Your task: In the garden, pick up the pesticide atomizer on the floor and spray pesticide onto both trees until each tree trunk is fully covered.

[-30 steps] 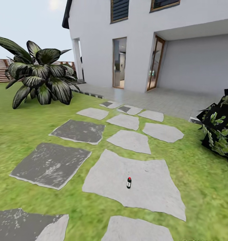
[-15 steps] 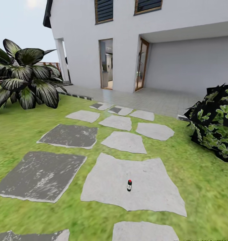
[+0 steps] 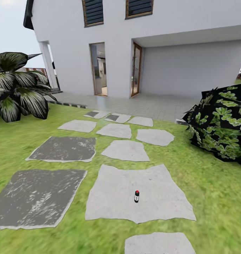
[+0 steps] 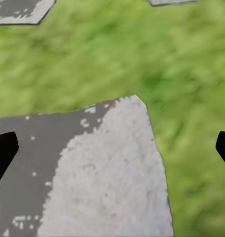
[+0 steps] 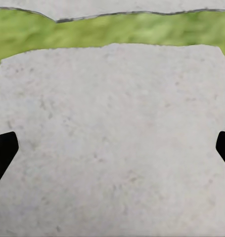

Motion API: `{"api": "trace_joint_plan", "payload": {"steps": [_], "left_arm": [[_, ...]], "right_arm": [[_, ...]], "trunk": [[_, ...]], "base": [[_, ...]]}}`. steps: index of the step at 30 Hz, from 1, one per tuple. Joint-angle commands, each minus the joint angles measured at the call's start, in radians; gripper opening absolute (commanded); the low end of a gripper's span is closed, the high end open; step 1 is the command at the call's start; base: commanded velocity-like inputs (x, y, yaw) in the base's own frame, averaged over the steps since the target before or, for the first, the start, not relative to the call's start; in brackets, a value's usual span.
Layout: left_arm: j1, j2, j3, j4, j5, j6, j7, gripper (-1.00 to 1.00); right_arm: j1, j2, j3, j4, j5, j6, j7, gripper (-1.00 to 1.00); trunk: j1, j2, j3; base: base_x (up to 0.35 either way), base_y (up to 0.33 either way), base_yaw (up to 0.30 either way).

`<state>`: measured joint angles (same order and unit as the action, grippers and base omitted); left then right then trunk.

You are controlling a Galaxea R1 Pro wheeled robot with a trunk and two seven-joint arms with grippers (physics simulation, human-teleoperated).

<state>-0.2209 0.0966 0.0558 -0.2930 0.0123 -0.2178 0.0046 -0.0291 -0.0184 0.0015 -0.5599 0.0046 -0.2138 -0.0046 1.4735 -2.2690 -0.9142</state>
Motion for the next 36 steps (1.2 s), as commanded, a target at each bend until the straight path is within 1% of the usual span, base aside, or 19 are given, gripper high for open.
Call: {"api": "trace_joint_plan", "payload": {"steps": [1, 21, 36], "left_arm": [[0.000, 0.000, 0.000, 0.000, 0.000, 0.000, 0.000, 1.00], [0.000, 0.000, 0.001, 0.000, 0.000, 0.000, -0.001, 1.00], [0.000, 0.000, 0.000, 0.000, 0.000, -0.001, -0.011, 1.00]], "right_arm": [[0.000, 0.000, 0.000, 0.000, 0.000, 0.000, 0.000, 1.00], [0.000, 0.000, 0.000, 0.000, 0.000, 0.000, 0.000, 1.00], [0.000, 0.000, 0.000, 0.000, 0.000, -0.008, 0.000, 1.00]], "trunk": [[0.000, 0.000, 0.000], [0.000, 0.000, 0.007], [0.000, 0.000, 0.008]], "base": [[0.002, 0.305, -0.255], [0.000, 0.305, -0.256], [0.000, 0.306, -0.260]]}}
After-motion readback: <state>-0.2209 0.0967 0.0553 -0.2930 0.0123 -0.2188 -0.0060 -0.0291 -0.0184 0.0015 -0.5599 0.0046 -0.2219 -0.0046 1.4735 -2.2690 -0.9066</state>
